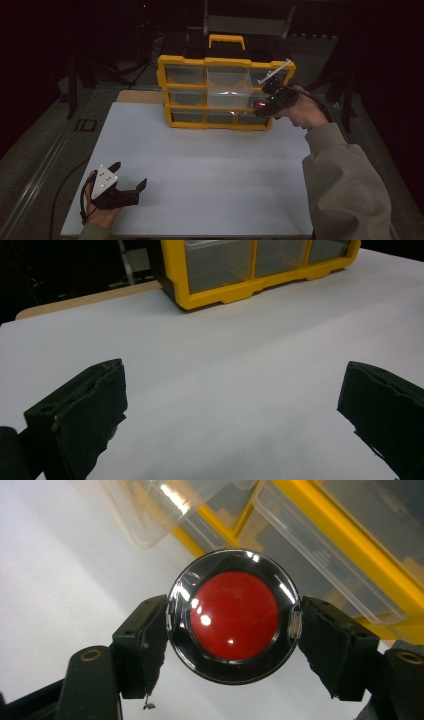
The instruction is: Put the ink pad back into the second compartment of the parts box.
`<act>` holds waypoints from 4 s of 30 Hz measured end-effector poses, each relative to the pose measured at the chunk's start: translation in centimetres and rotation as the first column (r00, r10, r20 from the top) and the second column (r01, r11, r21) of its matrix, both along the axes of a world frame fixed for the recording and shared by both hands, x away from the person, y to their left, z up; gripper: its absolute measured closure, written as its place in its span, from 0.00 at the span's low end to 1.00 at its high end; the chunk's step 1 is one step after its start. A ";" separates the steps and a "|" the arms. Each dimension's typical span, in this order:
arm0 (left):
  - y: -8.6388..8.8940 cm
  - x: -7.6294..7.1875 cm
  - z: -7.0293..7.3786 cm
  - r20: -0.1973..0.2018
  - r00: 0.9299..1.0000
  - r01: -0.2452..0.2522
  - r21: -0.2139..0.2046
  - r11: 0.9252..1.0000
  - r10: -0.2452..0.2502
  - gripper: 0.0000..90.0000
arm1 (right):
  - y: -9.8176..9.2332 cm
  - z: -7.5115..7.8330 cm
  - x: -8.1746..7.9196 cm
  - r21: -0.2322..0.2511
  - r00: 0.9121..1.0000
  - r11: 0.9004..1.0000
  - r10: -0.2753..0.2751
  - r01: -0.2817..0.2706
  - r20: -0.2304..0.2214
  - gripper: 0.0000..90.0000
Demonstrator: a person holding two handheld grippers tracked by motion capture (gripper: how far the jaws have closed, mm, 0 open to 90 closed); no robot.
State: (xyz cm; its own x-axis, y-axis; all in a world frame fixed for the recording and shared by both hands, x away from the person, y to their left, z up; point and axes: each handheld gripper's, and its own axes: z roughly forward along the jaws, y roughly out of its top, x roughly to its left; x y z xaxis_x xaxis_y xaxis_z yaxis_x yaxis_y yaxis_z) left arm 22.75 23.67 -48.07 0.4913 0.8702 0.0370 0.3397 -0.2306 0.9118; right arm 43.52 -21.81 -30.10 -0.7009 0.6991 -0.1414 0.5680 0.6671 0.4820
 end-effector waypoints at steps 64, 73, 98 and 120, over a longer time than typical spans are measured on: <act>0.0 0.0 0.0 0.001 1.000 0.000 -0.001 1.000 0.000 0.00 | 0.0 4.7 0.9 0.011 0.999 0.999 -0.037 0.037 0.038 0.33; 0.0 0.0 0.0 0.001 1.000 0.000 -0.002 1.000 0.000 0.00 | 0.2 5.4 1.4 0.033 0.998 0.998 -0.053 0.052 0.033 0.33; 0.0 0.0 0.0 -0.002 1.000 0.002 0.000 1.000 -0.002 0.00 | 0.7 8.3 2.0 0.115 0.996 0.992 -0.056 0.048 0.070 0.33; 0.1 0.0 0.0 0.001 1.000 0.002 -0.004 1.000 -0.002 0.00 | 6.1 9.1 1.4 0.184 0.995 0.981 0.046 -0.061 0.086 0.33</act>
State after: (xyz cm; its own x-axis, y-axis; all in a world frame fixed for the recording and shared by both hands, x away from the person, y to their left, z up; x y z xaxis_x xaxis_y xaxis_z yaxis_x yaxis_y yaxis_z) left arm 22.74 23.75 -48.07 0.4928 0.8695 0.0342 0.3388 -0.2279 0.9129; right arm 44.91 -15.75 -21.05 -0.7299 0.6800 -0.0702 0.4880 0.5901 0.6431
